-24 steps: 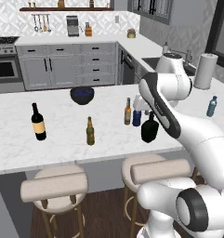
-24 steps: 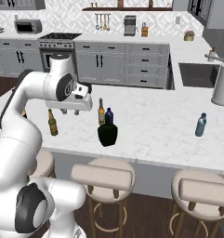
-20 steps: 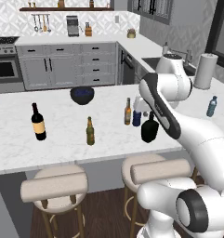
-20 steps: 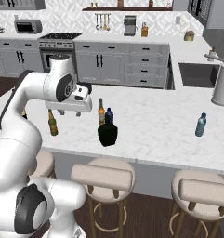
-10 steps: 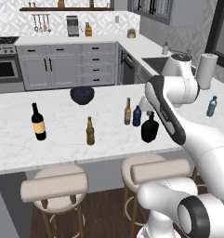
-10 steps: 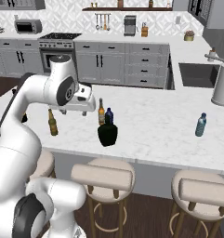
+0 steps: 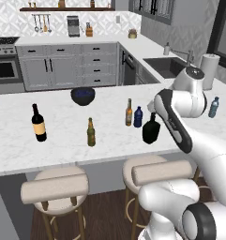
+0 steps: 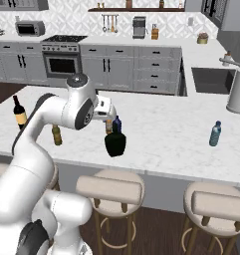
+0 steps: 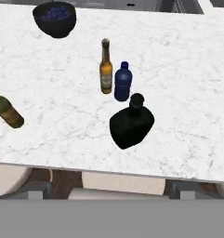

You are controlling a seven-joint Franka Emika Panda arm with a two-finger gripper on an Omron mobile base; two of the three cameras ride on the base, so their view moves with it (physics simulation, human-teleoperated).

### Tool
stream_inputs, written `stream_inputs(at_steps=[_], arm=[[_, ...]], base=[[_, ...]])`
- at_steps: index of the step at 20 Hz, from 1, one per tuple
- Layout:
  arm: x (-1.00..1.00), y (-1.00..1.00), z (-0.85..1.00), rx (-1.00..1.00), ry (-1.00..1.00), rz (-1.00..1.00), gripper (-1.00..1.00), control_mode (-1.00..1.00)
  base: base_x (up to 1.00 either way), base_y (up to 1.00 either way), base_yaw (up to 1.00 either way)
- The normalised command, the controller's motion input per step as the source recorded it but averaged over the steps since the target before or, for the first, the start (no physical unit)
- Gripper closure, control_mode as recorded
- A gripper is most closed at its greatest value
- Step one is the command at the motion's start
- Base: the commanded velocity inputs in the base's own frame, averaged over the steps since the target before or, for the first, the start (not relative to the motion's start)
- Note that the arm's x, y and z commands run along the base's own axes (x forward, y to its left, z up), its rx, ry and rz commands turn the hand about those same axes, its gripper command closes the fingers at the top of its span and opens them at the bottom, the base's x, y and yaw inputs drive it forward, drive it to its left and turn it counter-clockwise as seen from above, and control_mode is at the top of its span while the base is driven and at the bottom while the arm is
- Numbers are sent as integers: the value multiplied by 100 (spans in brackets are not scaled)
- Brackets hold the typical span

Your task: Move the plastic bottles in the middle to the plastics group, and the glass bottles in the middle to the glass group.

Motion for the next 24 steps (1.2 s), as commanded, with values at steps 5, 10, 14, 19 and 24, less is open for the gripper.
stream_inputs(at_steps=[5, 10, 14, 19, 24], arm=[[60, -3, -2, -2, 11, 0, -100, -100], [29, -13, -22, -1, 2, 0, -100, -100], [3, -17, -35, 0, 0, 0, -100, -100], [28, 0, -52, 0, 0, 4, -100, -100], [53, -1, -23, 0, 0, 8, -100, -100]], base=[[0, 0, 0], [0, 0, 0], [0, 0, 0], [0, 0, 0], [0, 0, 0]])
